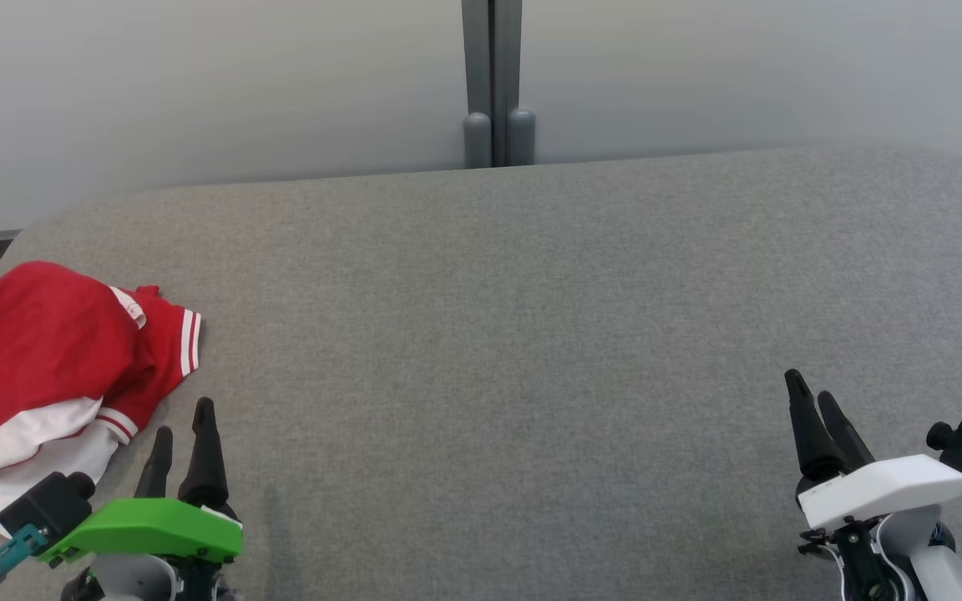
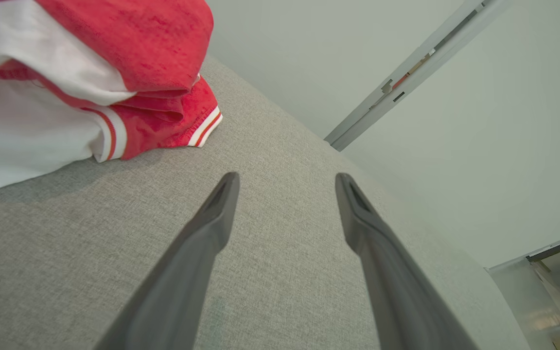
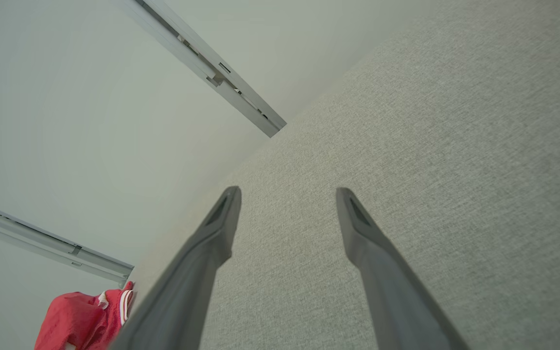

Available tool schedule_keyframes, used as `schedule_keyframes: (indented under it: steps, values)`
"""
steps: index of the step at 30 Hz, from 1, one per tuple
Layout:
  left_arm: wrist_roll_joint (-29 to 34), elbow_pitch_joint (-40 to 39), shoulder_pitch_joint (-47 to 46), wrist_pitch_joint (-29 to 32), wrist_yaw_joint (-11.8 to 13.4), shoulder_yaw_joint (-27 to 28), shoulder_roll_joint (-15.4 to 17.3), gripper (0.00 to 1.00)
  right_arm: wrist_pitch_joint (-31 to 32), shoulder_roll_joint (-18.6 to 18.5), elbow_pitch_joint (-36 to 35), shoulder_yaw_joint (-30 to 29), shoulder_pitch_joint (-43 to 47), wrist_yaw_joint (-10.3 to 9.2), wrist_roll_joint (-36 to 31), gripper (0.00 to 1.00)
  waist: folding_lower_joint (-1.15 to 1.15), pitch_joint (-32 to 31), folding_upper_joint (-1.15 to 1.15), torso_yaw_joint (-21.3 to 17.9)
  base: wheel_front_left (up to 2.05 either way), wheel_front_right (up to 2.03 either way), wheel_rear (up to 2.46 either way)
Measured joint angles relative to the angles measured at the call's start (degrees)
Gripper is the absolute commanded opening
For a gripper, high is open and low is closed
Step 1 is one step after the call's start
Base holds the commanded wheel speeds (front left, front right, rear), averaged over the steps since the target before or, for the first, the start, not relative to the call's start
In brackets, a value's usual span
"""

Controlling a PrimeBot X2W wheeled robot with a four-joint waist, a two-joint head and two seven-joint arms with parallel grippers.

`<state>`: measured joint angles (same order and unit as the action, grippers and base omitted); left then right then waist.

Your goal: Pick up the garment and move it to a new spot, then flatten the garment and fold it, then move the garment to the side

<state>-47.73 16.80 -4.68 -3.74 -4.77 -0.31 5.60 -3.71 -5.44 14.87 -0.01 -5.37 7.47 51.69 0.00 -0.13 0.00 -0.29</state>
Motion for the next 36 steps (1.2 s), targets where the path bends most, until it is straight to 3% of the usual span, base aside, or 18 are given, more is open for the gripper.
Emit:
schedule_keyframes:
  steps: [36]
  values:
    - [23.9,2.8,-0.3,-6.0,2.5,-4.6,1.5,1.0,-5.9,0.7,0.7,0.2,-0.2,0.0,-26.0,1.0,0.0,-0.5,0.0,-0.9,0.0,0.0,0.0]
